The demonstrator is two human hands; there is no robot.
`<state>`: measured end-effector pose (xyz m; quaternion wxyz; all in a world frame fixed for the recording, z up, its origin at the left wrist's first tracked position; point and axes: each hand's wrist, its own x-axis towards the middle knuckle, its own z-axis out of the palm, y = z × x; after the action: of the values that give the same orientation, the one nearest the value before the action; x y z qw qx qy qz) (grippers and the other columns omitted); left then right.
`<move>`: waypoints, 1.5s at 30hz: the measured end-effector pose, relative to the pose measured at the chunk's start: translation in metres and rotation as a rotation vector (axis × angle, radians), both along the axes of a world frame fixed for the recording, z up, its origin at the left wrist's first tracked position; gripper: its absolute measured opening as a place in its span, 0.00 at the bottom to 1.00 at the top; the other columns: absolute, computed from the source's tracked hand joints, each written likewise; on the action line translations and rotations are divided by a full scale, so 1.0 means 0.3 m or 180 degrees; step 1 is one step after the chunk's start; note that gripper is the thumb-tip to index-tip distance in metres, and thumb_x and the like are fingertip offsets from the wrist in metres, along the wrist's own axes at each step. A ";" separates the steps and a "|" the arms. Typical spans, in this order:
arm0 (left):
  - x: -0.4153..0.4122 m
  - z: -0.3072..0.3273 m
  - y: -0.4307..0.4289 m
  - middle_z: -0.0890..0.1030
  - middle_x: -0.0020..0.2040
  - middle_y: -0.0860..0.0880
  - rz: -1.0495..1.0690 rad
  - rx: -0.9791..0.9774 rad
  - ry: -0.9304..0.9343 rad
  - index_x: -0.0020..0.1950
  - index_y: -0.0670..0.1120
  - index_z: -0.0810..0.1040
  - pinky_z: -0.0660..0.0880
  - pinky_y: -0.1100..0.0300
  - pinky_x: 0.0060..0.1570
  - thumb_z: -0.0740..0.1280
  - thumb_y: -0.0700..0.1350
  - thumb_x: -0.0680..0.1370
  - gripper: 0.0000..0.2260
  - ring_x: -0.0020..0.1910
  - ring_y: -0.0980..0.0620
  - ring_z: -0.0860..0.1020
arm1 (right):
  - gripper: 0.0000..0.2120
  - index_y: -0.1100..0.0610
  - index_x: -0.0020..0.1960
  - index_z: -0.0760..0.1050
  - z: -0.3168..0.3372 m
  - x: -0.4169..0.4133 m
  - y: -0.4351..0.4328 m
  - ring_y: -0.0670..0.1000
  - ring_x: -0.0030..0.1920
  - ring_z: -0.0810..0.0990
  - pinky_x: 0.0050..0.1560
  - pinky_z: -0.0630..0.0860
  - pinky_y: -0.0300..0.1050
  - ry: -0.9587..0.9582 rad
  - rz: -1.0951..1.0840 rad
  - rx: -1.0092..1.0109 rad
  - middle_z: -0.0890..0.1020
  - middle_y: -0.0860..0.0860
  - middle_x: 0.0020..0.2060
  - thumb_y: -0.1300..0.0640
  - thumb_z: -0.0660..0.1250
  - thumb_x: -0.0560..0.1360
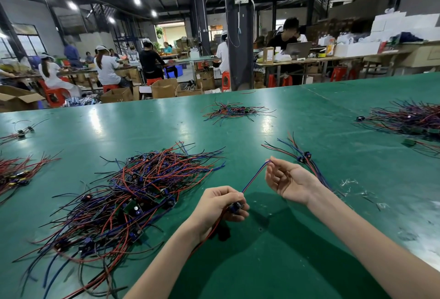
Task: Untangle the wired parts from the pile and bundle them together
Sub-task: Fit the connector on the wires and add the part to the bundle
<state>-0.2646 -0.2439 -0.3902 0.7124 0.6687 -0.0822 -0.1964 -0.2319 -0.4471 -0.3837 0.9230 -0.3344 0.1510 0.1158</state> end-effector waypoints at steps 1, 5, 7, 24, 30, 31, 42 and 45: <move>0.001 0.000 0.000 0.81 0.33 0.41 -0.0007 -0.0003 0.0001 0.36 0.39 0.77 0.77 0.62 0.29 0.65 0.34 0.76 0.09 0.27 0.50 0.79 | 0.14 0.64 0.28 0.80 -0.003 0.001 -0.002 0.47 0.25 0.80 0.27 0.78 0.38 -0.0002 -0.0028 -0.0015 0.80 0.52 0.25 0.62 0.67 0.72; 0.003 -0.003 -0.004 0.81 0.33 0.40 -0.0016 -0.0033 0.0024 0.34 0.40 0.78 0.76 0.62 0.28 0.65 0.34 0.76 0.10 0.27 0.49 0.79 | 0.18 0.64 0.29 0.80 -0.010 0.002 -0.006 0.47 0.24 0.80 0.27 0.78 0.38 0.0008 -0.0099 -0.0057 0.80 0.52 0.25 0.62 0.65 0.75; 0.004 -0.006 -0.004 0.81 0.33 0.40 -0.0007 -0.0076 0.0056 0.33 0.41 0.78 0.76 0.62 0.28 0.65 0.34 0.76 0.12 0.27 0.48 0.79 | 0.19 0.64 0.28 0.80 -0.015 0.003 -0.005 0.47 0.24 0.80 0.26 0.78 0.38 0.0022 -0.0116 -0.0091 0.80 0.52 0.24 0.61 0.65 0.76; 0.010 -0.017 0.002 0.81 0.34 0.42 0.0208 -0.0221 -0.0033 0.36 0.38 0.77 0.76 0.61 0.27 0.65 0.33 0.76 0.09 0.26 0.50 0.78 | 0.10 0.62 0.39 0.82 -0.075 -0.081 0.170 0.49 0.33 0.78 0.40 0.80 0.41 -0.1041 0.0641 -0.1816 0.82 0.55 0.33 0.55 0.72 0.64; 0.002 -0.019 -0.006 0.82 0.31 0.46 0.0105 0.0000 -0.0132 0.39 0.38 0.77 0.76 0.63 0.27 0.64 0.34 0.77 0.07 0.26 0.53 0.78 | 0.06 0.65 0.36 0.79 -0.067 -0.085 0.159 0.48 0.28 0.73 0.33 0.75 0.38 -0.1143 0.0405 -0.2093 0.77 0.54 0.27 0.63 0.73 0.68; 0.003 -0.018 -0.008 0.81 0.30 0.46 0.0132 -0.0001 -0.0126 0.38 0.38 0.77 0.76 0.63 0.27 0.64 0.34 0.77 0.08 0.26 0.53 0.78 | 0.06 0.65 0.35 0.79 -0.069 -0.083 0.161 0.47 0.27 0.72 0.33 0.73 0.37 -0.1151 0.0327 -0.2163 0.77 0.53 0.26 0.64 0.73 0.69; 0.001 -0.023 -0.023 0.80 0.32 0.40 -0.0025 -0.0061 0.0069 0.36 0.38 0.76 0.76 0.62 0.27 0.65 0.33 0.76 0.09 0.26 0.49 0.78 | 0.10 0.61 0.31 0.78 -0.086 0.014 0.047 0.44 0.24 0.71 0.27 0.70 0.32 -0.0962 -0.0713 -0.2549 0.77 0.49 0.23 0.64 0.74 0.69; 0.000 -0.026 -0.025 0.80 0.32 0.39 -0.0042 -0.0054 0.0059 0.36 0.38 0.76 0.76 0.62 0.27 0.65 0.33 0.76 0.08 0.26 0.48 0.78 | 0.09 0.61 0.32 0.79 -0.095 0.033 0.011 0.47 0.26 0.71 0.28 0.70 0.33 -0.0975 -0.0905 -0.2783 0.77 0.51 0.24 0.63 0.74 0.69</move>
<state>-0.2647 -0.2515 -0.3981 0.7174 0.6603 -0.0816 -0.2065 -0.2221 -0.4438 -0.4122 0.7143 -0.6803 0.0921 -0.1363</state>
